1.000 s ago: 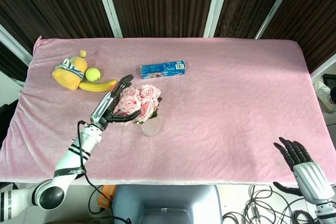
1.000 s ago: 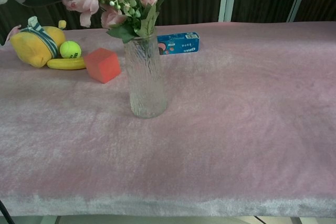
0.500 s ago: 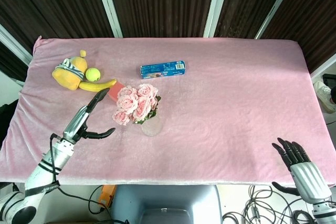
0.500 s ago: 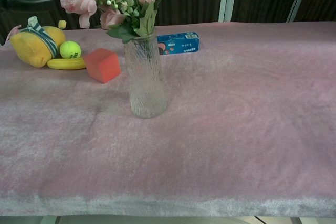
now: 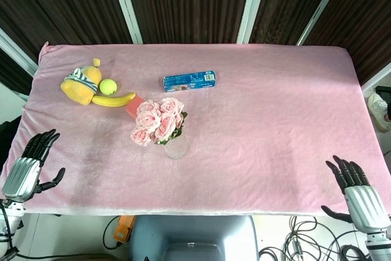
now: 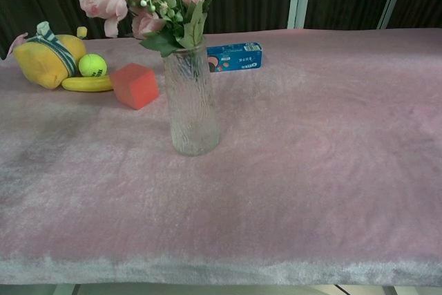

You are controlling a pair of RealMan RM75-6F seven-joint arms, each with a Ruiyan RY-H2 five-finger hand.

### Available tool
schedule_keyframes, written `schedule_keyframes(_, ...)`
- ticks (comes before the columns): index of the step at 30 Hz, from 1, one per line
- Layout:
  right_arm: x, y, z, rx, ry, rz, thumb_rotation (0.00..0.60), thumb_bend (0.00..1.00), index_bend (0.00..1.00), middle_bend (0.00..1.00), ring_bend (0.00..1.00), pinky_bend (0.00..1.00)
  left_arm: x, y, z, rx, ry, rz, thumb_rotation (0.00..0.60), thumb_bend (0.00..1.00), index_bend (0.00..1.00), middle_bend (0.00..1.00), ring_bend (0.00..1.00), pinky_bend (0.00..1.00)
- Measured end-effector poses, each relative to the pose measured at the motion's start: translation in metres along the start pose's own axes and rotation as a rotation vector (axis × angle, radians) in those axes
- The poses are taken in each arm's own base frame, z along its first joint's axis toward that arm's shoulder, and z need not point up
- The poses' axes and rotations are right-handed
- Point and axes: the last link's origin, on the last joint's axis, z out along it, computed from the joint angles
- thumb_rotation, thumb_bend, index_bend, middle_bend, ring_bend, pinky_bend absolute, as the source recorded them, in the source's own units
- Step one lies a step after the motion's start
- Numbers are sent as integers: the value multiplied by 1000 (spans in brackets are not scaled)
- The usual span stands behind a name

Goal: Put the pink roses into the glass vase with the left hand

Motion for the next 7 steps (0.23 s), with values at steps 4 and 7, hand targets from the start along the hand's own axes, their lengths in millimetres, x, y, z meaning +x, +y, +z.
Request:
schedule_keyframes(4,-1,1,1,-25,9,-7,600,212,0,0,0,0,-11,-6,-9,23,14,96,600,398,0,0,0,0)
schedule_keyframes(7,-1,0,1,-22,11,-7,600,213,0,0,0,0,-20,-8,-16,33,25,163,600,398,0,0,0,0)
